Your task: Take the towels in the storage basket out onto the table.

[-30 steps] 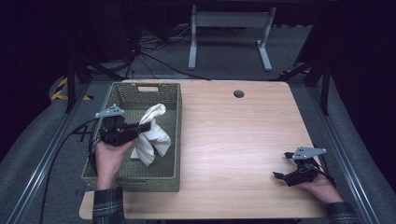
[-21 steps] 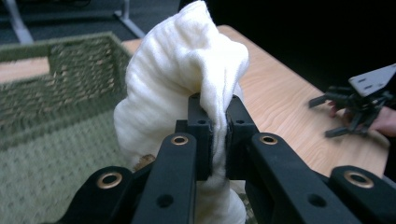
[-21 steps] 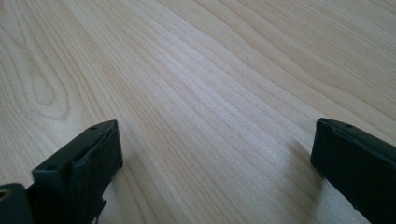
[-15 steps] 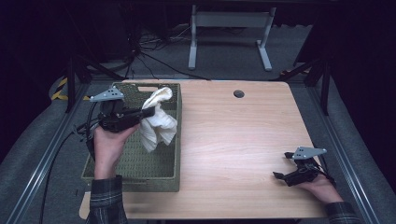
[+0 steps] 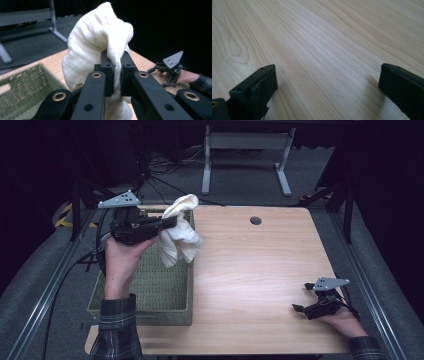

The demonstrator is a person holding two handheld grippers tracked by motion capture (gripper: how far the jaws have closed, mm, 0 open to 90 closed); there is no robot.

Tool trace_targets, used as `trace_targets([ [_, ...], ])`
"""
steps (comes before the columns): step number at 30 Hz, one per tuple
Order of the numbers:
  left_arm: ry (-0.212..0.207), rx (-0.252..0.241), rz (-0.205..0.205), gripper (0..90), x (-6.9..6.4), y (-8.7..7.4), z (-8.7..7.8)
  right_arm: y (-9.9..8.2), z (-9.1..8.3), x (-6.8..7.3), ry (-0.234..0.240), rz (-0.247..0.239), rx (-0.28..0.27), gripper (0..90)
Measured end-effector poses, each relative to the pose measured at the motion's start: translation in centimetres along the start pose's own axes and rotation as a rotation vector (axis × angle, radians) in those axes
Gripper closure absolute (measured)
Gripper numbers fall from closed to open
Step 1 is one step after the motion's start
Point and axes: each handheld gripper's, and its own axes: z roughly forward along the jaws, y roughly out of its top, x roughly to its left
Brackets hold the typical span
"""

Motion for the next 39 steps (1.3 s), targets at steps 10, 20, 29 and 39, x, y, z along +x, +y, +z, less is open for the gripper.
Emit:
trace_targets([
  [10, -0.069, -0.033, 0.049, 84.9, -2.2, 2.7, 1.3, 0.0, 0.0, 0.0, 0.001, 0.0, 0.0, 2.3],
  [20, -0.134, -0.035, 0.086, 84.9, -4.2, 4.3, 3.8, 0.0, 0.0, 0.0, 0.0, 0.0, 0.0, 2.3],
  [29, -0.218, -0.038, 0.073, 84.9, -5.3, 2.9, 7.3, 0.0, 0.0, 0.0, 0.001, 0.001, 0.001, 2.3],
  [39, -0.275, 0.02, 0.079, 85.0, -6.8, 0.7, 11.3, 0.0, 0.0, 0.0, 0.002, 0.001, 0.0, 2.3],
])
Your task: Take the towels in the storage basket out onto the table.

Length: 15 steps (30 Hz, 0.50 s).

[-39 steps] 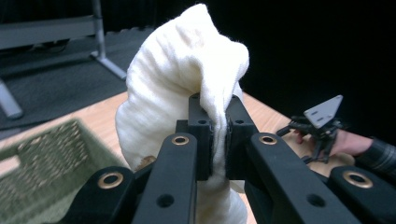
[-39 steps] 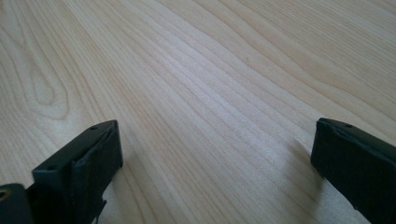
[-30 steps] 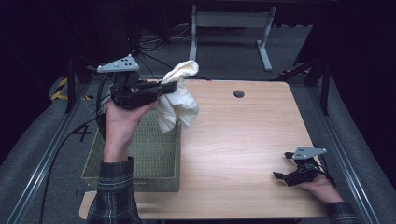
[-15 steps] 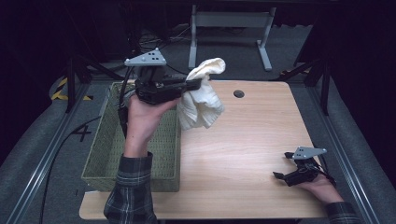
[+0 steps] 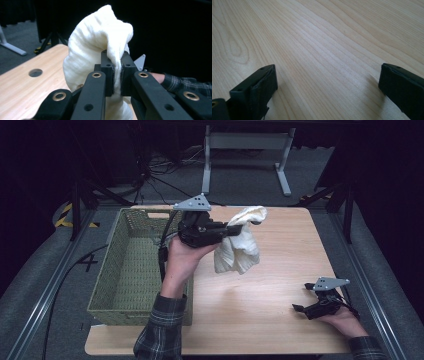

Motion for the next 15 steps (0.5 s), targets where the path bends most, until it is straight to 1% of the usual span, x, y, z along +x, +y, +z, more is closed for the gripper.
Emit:
trace_targets([
  [1, -0.009, 0.012, 0.006, 84.9, -0.1, -0.2, 0.7, 0.0, 0.0, 0.0, 0.0, 0.0, 0.0, 2.3],
  [2, -0.009, 0.012, 0.006, 85.0, -0.1, -0.2, 0.7, 0.0, 0.0, 0.0, 0.0, 0.0, 0.0, 2.3],
  [6, -0.033, 0.02, 0.004, 84.9, -0.5, -0.5, 2.1, 0.0, 0.0, 0.0, 0.0, 0.0, 0.0, 2.3],
  [7, -0.046, 0.019, 0.005, 85.0, -0.6, -0.6, 2.6, 0.0, 0.0, 0.0, 0.0, 0.0, 0.0, 2.3],
  [11, -0.068, 0.029, -0.001, 84.9, -0.9, -1.2, 3.8, 0.0, 0.0, 0.0, 0.0, 0.0, 0.0, 2.3],
  [15, -0.103, 0.062, -0.004, 84.9, -1.3, -2.2, 5.4, 0.0, 0.0, 0.0, 0.0, 0.0, 0.0, 2.3],
])
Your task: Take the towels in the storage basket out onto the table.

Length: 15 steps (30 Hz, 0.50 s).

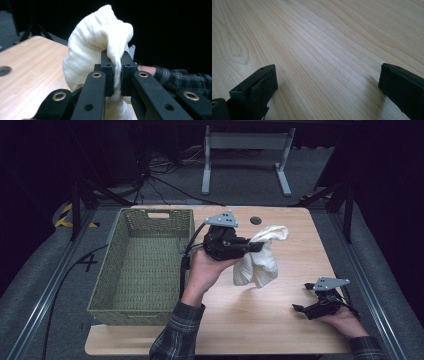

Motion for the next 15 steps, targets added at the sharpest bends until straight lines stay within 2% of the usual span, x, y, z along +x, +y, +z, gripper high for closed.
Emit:
trace_targets([
  [1, 0.0, 0.0, 0.0, 84.9, 0.0, 0.0, 0.0, 0.0, 0.0, 0.0, 0.0, 0.0, 0.0, 2.3],
  [8, -0.018, 0.077, 0.007, 84.9, -0.3, -1.7, 2.9, 0.0, 0.0, 0.0, -0.001, -0.002, -0.001, 2.3],
  [15, -0.026, 0.16, -0.01, 84.8, -0.2, -4.3, 5.5, 0.0, 0.0, 0.0, 0.0, 0.0, 0.0, 2.3],
])
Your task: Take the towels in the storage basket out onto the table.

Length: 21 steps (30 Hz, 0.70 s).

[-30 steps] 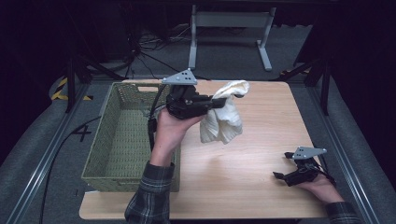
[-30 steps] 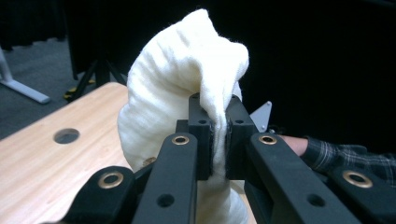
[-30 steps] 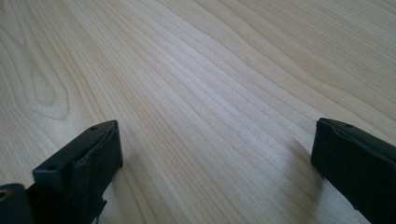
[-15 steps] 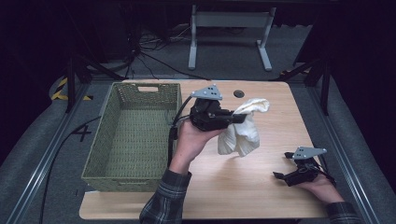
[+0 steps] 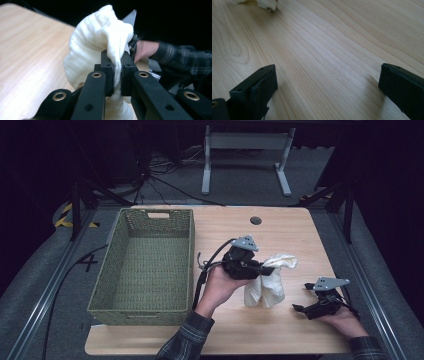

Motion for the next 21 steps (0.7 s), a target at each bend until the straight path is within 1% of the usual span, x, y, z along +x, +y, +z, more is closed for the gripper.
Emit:
trace_targets([
  [4, 0.001, 0.041, -0.026, 84.7, 0.6, -1.8, 1.6, 0.0, 0.0, 0.0, 0.0, -0.001, 0.0, 2.3],
  [6, 0.008, 0.07, -0.031, 84.6, 0.9, -2.5, 2.3, 0.0, 0.0, 0.0, 0.0, 0.0, 0.0, 2.3],
  [8, 0.011, 0.08, -0.041, 84.5, 1.2, -3.2, 2.9, 0.0, 0.0, 0.0, 0.0, -0.001, 0.001, 2.2],
  [9, 0.011, 0.08, -0.041, 84.5, 1.2, -3.2, 2.9, 0.0, 0.0, 0.0, 0.0, -0.001, 0.001, 2.2],
  [10, 0.015, 0.088, -0.047, 84.5, 1.4, -3.7, 3.2, 0.0, 0.0, 0.0, -0.001, -0.003, 0.001, 2.0],
  [11, 0.014, 0.091, -0.063, 84.5, 1.7, -4.4, 3.8, 0.0, 0.0, 0.0, 0.0, -0.004, 0.002, 1.8],
  [14, 0.025, 0.111, -0.093, 84.5, 2.2, -5.6, 4.8, 0.0, 0.0, 0.0, -0.001, -0.005, 0.004, 1.7],
  [18, 0.047, 0.125, -0.082, 84.2, 2.5, -6.2, 5.8, 0.0, 0.0, 0.0, -0.001, -0.005, 0.004, 1.7],
  [20, 0.049, 0.127, -0.078, 84.1, 2.6, -6.5, 6.1, 0.0, 0.0, 0.0, 0.0, -0.005, 0.004, 1.7],
  [21, 0.047, 0.139, -0.079, 84.1, 2.8, -6.8, 6.7, 0.0, 0.0, 0.0, 0.0, -0.005, 0.004, 1.7],
])
